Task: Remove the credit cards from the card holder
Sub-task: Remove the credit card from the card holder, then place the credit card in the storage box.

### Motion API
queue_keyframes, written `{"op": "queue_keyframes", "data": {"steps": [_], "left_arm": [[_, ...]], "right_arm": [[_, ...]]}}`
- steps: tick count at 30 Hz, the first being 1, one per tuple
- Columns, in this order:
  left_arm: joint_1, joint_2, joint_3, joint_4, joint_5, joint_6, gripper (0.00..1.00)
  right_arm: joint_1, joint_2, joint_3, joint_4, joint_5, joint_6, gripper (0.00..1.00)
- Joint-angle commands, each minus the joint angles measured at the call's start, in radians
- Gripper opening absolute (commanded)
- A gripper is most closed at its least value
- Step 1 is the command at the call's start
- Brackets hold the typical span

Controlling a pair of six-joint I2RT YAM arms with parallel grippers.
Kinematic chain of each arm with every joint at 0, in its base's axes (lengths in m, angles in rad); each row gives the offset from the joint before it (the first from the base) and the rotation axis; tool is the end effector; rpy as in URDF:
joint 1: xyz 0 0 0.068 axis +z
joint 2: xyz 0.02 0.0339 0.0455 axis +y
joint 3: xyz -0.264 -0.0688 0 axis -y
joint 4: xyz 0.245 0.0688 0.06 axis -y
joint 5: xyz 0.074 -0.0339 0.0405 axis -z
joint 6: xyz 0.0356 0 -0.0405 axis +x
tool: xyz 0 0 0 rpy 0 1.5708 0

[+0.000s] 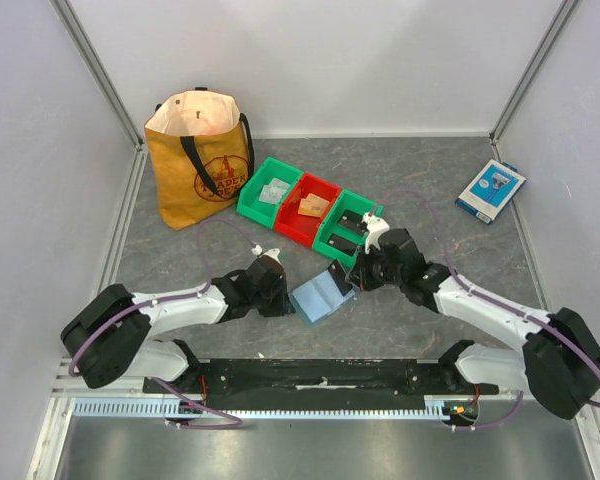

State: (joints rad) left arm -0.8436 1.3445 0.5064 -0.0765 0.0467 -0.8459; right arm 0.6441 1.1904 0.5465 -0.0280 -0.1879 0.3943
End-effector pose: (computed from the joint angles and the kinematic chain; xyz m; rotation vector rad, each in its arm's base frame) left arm 0.1557 -0.1775 0.1420 0.0180 2.6493 -0.7155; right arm 0.1873 0.1490 0.1917 -0.3972 2.3097 0.7519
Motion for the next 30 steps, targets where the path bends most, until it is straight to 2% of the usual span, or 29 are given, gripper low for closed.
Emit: {"op": "queue_keyframes", "data": {"steps": [1,4,7,9,13,16,21,25,30], "left_arm": [[0.003,-0.053,-0.020,-0.167,-0.125,0.057,0.03],[0.006,-0.102,-0.009,-0.222,-0.166,0.073,0.07],[0.012,-0.168,0.007,-0.272,-0.189,0.084,0.19],[0.014,-0.224,0.027,-0.308,-0.200,0.091,0.29],[0.047,-0.346,0.087,-0.396,-0.211,0.142,0.66],[0.130,-0.418,0.147,-0.474,-0.176,0.218,0.80],[0.352,-0.528,0.271,-0.543,-0.074,0.402,0.84],[0.377,-0.580,0.261,-0.484,-0.168,0.514,0.84],[0.388,-0.575,0.204,-0.440,-0.163,0.515,0.84]], "right_arm": [[-0.006,-0.043,0.173,-0.214,0.057,-0.138,0.00],[-0.029,0.009,0.311,-0.331,0.088,-0.192,0.00],[-0.095,0.084,0.442,-0.407,0.097,-0.258,0.00],[-0.141,0.145,0.528,-0.447,0.053,-0.313,0.00],[-0.225,0.262,0.660,-0.501,-0.054,-0.428,0.00],[-0.274,0.362,0.725,-0.523,-0.165,-0.512,0.00],[-0.308,0.489,0.819,-0.584,-0.245,-0.647,0.00],[-0.337,0.584,0.882,-0.615,-0.289,-0.706,0.00],[-0.351,0.688,0.951,-0.638,-0.302,-0.752,0.00]]}}
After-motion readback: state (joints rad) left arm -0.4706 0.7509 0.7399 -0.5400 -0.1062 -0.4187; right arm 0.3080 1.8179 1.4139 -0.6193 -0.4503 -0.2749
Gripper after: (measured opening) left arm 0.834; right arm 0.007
